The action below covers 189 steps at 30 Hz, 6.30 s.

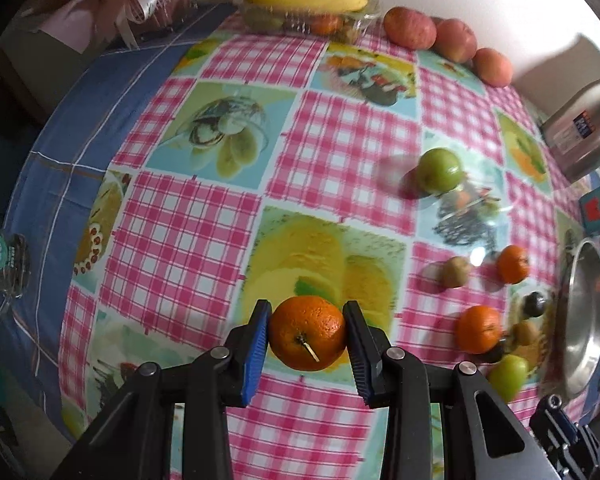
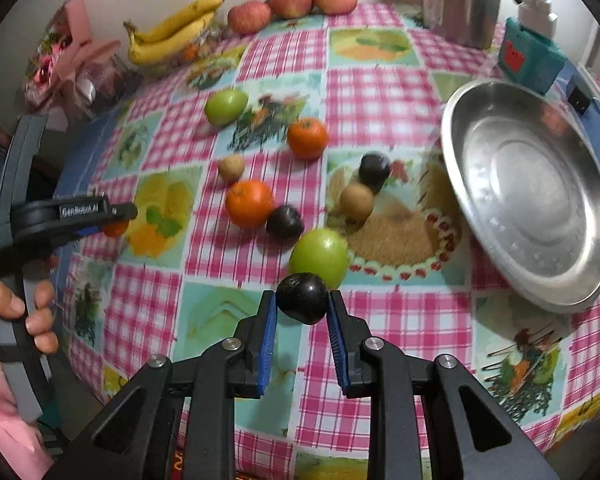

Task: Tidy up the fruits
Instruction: 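Carry the orange in the left tool and plum in the right tool into the steel basin, opening both, then move both open tools back over the remaining fruit, then grasp another mandarin orange with the left tool while the right tool approaches the green apple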

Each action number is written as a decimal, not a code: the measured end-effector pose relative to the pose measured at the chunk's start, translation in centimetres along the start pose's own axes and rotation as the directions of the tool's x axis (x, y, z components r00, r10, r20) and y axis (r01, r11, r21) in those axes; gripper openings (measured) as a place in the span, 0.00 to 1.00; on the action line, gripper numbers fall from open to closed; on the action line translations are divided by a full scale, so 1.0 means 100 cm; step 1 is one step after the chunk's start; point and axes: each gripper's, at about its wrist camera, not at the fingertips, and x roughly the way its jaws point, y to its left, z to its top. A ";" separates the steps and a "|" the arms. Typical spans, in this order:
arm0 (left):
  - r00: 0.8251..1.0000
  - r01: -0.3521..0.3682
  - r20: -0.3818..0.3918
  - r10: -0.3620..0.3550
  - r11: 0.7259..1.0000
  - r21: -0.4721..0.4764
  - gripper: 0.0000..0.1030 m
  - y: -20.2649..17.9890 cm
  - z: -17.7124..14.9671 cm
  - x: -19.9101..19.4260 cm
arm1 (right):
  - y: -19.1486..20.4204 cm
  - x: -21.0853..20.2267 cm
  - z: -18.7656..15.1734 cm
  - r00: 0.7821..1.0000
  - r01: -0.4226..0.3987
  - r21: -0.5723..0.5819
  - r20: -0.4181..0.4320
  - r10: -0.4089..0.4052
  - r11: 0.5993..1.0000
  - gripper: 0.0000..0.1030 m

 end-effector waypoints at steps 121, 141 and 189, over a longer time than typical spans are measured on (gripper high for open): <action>0.993 -0.019 0.121 0.003 0.991 0.133 1.00 -0.183 -0.009 -0.008 | -0.193 -0.045 0.041 0.944 0.258 0.436 0.075 -0.321 0.862 0.70; 0.990 -0.062 0.114 0.080 0.986 -0.156 1.00 -0.070 -0.011 -0.017 | -0.109 -0.041 0.053 0.959 0.225 0.242 0.115 -0.259 0.944 0.70; 0.995 0.074 0.078 -0.067 0.994 -0.085 1.00 -0.062 -0.013 -0.010 | -0.039 -0.001 0.054 0.978 0.158 0.070 0.129 -0.166 0.985 0.91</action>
